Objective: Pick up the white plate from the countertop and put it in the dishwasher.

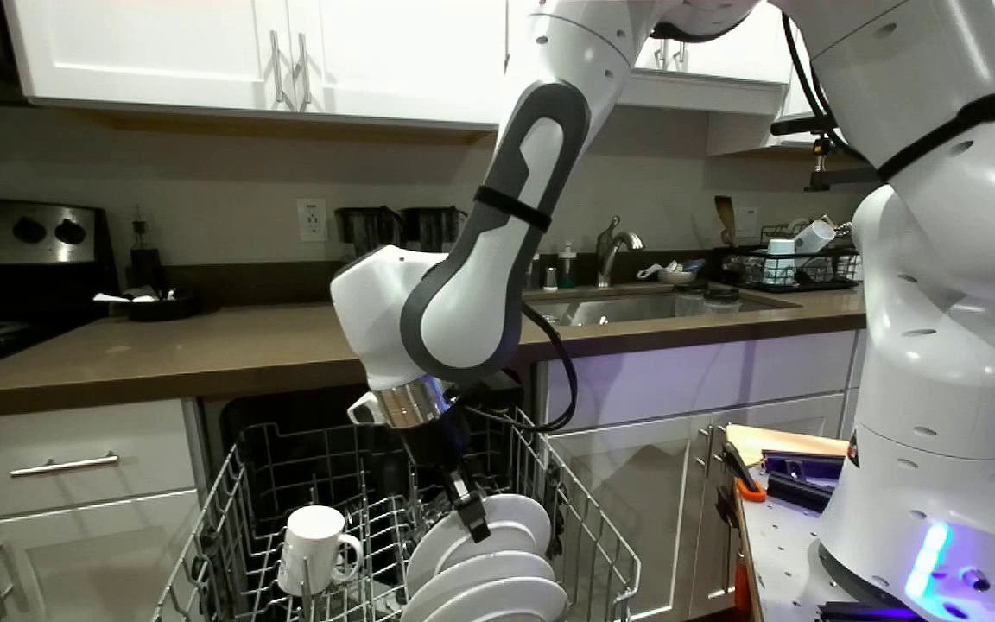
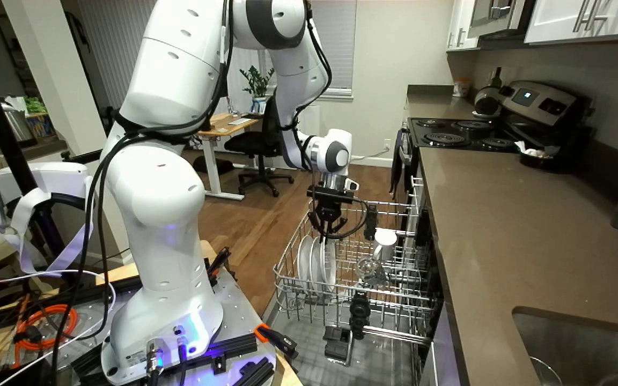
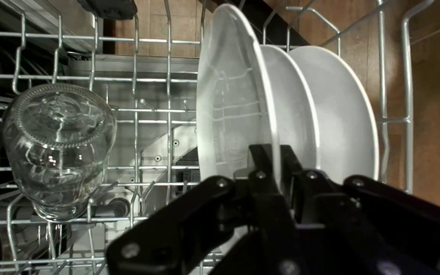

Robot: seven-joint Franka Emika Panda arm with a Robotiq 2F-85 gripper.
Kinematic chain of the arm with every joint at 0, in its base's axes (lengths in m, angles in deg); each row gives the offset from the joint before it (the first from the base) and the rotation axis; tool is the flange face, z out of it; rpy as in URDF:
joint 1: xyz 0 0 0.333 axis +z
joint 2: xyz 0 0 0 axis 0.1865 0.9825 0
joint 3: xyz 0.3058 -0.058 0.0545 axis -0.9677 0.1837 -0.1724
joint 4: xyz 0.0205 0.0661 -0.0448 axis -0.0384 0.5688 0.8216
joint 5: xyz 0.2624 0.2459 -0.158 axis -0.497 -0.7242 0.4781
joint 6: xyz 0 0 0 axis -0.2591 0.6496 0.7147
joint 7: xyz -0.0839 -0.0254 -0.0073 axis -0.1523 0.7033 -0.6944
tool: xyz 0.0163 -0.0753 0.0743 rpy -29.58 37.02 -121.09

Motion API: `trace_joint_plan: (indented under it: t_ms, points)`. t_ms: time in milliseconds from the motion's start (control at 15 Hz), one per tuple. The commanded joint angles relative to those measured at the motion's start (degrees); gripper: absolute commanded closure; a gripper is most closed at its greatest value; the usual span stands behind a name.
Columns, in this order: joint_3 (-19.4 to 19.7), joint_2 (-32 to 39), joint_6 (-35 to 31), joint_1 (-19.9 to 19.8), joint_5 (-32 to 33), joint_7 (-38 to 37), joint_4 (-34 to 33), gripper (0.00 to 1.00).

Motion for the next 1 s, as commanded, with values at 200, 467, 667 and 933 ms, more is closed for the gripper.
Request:
trace_joint_plan:
  t_ms: [200,467,667,933]
  points:
    - [0.8,-1.9,-0.6,1.5,3.6,-3.8,1.6,0.93]
    - [0.9,-1.6,-0.2,1.8,3.7,-4.4,1.2,0.93]
    - [0.9,-1.4,0.0,2.0,3.9,-4.8,1.1,0.91]
    - [0.8,-1.1,0.5,2.4,4.0,-4.9,0.8,0.92]
